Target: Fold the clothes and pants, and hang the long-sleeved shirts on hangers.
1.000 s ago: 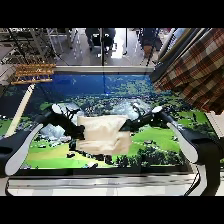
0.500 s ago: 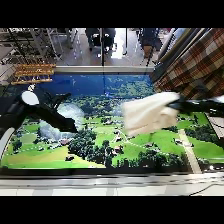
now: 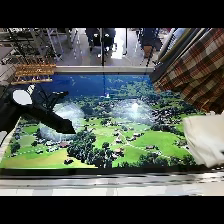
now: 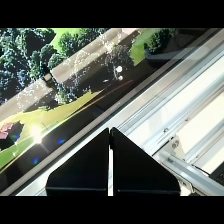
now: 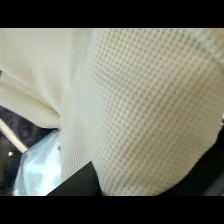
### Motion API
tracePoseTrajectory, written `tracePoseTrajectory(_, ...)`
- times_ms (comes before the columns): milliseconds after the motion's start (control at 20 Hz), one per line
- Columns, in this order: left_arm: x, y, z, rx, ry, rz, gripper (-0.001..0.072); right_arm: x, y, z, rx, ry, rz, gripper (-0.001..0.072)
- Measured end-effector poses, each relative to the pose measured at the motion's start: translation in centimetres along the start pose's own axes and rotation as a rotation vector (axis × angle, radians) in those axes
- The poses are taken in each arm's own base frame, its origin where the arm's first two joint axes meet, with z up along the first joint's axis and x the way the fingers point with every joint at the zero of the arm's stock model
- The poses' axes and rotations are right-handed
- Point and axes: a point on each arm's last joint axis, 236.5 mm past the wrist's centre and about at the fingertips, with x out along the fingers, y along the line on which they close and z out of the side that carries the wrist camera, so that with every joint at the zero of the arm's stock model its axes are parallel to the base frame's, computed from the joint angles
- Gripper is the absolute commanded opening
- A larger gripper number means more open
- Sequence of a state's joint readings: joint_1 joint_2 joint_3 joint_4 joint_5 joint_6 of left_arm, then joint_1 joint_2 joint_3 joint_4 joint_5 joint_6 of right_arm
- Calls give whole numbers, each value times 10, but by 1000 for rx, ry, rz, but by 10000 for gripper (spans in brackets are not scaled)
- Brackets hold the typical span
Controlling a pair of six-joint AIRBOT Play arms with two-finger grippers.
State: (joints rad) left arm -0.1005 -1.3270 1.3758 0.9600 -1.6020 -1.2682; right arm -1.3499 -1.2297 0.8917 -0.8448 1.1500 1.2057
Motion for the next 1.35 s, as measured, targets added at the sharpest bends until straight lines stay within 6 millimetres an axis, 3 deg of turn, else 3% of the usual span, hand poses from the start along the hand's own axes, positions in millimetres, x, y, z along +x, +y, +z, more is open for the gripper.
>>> tracePoseTrajectory(50,0,0,-1,0,3,0,22,-4,-20,-3,19,1,-42,467)
tracePoseTrajectory(100,0,0,-1,0,2,-1,22,-8,-35,-5,30,-1,-78,711)
tracePoseTrajectory(250,-5,5,-8,-16,23,1,22,-21,-48,-3,-31,15,-142,691)
tracePoseTrajectory(350,-17,21,-22,-50,61,40,22,-31,-32,6,-131,39,-165,691)
tracePoseTrajectory(400,-26,35,-30,-87,71,87,22,-34,-13,11,-196,50,-160,689)
tracePoseTrajectory(450,-39,56,-37,-137,68,163,22,-35,9,9,-260,77,-140,662)
tracePoseTrajectory(550,-75,106,-53,-271,14,375,22,-25,73,-14,-413,174,-42,602)
tracePoseTrajectory(650,-127,152,-60,-402,-134,592,22,-10,134,-64,-585,322,71,557)
tracePoseTrajectory(750,-179,176,-62,-477,-320,741,22,5,179,-122,-755,455,144,527)
tracePoseTrajectory(800,-200,179,-63,-502,-403,782,22,13,197,-154,-853,516,173,358)
tracePoseTrajectory(850,-214,178,-61,-517,-475,796,22,22,213,-181,-958,541,190,85)
tracePoseTrajectory(900,-226,176,-59,-536,-537,805,22,33,226,-199,-1056,531,190,30)
tracePoseTrajectory(950,-234,174,-56,-554,-593,802,22,45,240,-213,-1163,487,182,32)
tracePoseTrajectory(1050,-245,171,-52,-577,-663,796,22,67,274,-221,-1348,322,179,31)
tracePoseTrajectory(1150,-250,168,-49,-588,-702,788,22,77,315,-217,-1462,115,209,29)
tracePoseTrajectory(1350,-255,167,-47,-598,-736,780,22,68,389,-202,-1526,-239,311,29)
